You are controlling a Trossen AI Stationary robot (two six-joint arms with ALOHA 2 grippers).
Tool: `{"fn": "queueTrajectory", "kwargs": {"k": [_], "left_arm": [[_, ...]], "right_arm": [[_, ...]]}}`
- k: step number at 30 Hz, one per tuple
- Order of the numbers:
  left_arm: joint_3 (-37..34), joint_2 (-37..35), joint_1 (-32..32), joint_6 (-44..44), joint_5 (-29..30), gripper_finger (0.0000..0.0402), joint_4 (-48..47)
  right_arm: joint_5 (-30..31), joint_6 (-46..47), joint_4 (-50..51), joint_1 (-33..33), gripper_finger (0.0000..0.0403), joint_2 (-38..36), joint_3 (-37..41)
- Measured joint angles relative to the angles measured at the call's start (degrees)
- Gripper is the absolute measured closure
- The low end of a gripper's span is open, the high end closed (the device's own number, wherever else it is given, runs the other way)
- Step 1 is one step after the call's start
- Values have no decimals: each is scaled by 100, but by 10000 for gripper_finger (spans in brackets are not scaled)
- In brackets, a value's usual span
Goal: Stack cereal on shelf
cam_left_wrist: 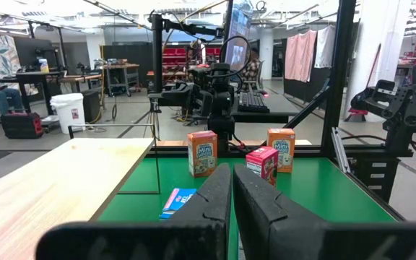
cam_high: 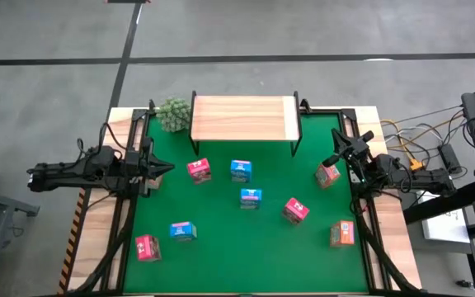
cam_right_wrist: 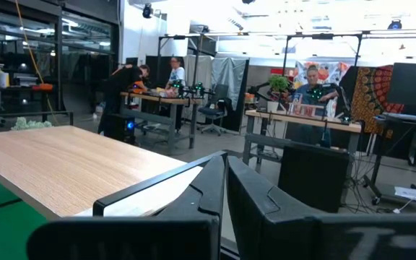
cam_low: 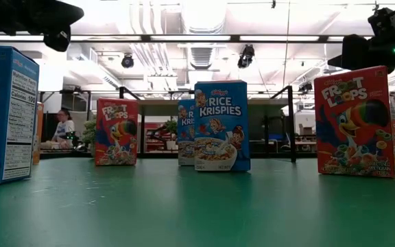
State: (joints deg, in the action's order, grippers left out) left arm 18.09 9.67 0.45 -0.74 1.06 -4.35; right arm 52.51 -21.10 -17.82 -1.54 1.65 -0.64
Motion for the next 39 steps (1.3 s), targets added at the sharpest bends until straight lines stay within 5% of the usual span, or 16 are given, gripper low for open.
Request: {"fn": "queueTrajectory", "kwargs": {"k": [32, 39], "left_arm": [[0, 0, 0, -1, 0, 402, 13], [0, 45, 0, 602, -12, 402, 1048]], "right_arm": [[0, 9, -4, 1, 394, 0, 0], [-42, 2574, -95, 4, 394, 0, 1]]}}
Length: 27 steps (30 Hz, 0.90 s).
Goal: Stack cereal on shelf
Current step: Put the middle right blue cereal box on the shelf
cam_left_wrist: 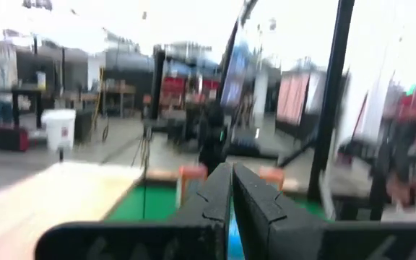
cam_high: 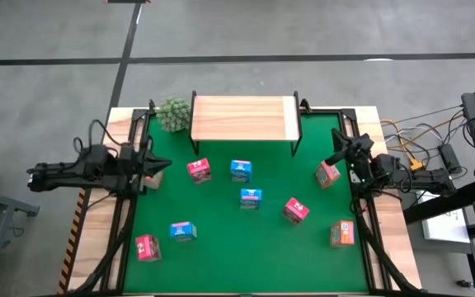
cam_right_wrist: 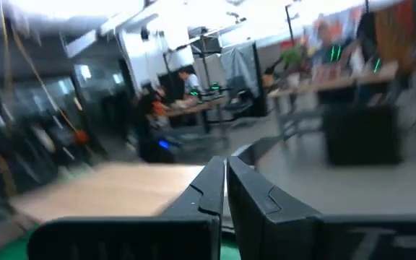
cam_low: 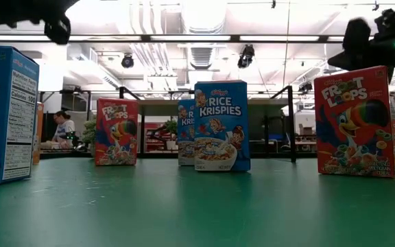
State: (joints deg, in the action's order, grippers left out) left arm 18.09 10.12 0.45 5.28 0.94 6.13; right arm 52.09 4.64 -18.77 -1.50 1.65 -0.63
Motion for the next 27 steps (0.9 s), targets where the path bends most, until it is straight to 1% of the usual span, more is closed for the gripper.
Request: {"fn": "queueTrajectory", "kwargs": {"k": [2, 6, 11, 15, 19, 21, 25, 27], "left_arm": [[-1, 9, 0, -20, -1, 402, 452], [0, 36, 2, -22, 2, 402, 1380], [0, 257, -15, 167, -58, 402, 1977], [0, 760, -15, 344, -325, 402, 2679], [0, 1528, -17, 557, -626, 402, 3787], [0, 1897, -15, 633, -626, 402, 4269], [0, 2500, -15, 638, -624, 402, 4870], [0, 2746, -15, 639, -619, 402, 5042]], "right_arm": [[22, 465, 2, -2, 394, 0, -2], [61, 441, -15, -2, 394, 0, -2], [-143, 950, -27, -2, 394, 0, -1], [-148, 1011, -34, -2, 394, 0, -1], [-267, 1702, -192, -2, 394, 0, 0], [-503, 1512, -340, -4, 394, 0, 1], [-1334, 664, -780, -2, 394, 2, -1], [-1488, 259, -1111, -2, 394, 0, -1]]}}
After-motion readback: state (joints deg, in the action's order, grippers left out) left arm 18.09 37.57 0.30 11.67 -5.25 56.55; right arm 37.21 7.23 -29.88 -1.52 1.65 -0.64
